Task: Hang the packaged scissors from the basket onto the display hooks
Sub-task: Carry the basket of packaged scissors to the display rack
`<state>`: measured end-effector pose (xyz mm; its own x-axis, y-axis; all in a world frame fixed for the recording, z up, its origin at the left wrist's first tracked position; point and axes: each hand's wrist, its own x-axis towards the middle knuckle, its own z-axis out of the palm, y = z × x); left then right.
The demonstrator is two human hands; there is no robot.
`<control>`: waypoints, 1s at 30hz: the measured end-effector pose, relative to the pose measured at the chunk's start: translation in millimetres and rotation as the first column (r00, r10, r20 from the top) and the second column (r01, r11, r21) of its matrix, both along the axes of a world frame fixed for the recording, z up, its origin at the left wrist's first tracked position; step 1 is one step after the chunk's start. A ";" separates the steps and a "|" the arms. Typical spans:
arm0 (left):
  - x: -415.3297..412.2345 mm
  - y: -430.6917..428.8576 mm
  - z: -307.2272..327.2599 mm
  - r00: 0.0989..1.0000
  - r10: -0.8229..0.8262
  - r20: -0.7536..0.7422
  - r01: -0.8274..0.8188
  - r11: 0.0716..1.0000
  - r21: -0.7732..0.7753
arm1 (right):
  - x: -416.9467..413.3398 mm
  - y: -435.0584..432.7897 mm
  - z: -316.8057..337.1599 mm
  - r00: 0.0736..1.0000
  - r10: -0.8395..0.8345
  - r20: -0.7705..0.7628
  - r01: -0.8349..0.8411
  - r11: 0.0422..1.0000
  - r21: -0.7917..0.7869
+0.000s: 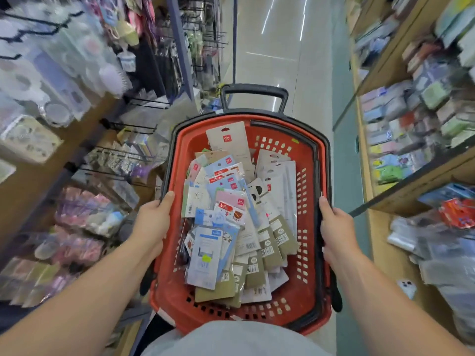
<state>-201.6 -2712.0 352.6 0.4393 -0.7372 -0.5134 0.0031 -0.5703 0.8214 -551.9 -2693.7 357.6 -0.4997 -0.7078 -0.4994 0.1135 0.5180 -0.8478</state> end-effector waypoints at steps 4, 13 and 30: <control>-4.9 -106.8 -14.1 1.000 -0.009 -0.026 0.008 1.000 -0.016 | -0.1 -100.9 -7.9 0.999 -0.011 -0.030 0.011 1.000 0.018; 2.9 -359.0 -13.8 0.997 -0.057 -0.048 0.058 0.998 0.018 | 15.4 -324.4 -7.8 0.996 -0.071 -0.050 0.076 0.993 0.088; -22.8 -553.7 -57.6 0.996 0.086 -0.006 -0.085 0.985 0.147 | -13.8 -547.0 -82.7 0.985 0.049 0.168 -0.089 0.967 0.238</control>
<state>-224.3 -3265.7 295.0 0.4907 -0.6133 -0.6189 0.0663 -0.6820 0.7284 -565.7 -3240.7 274.9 -0.3540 -0.5849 -0.7298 0.1932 0.7177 -0.6690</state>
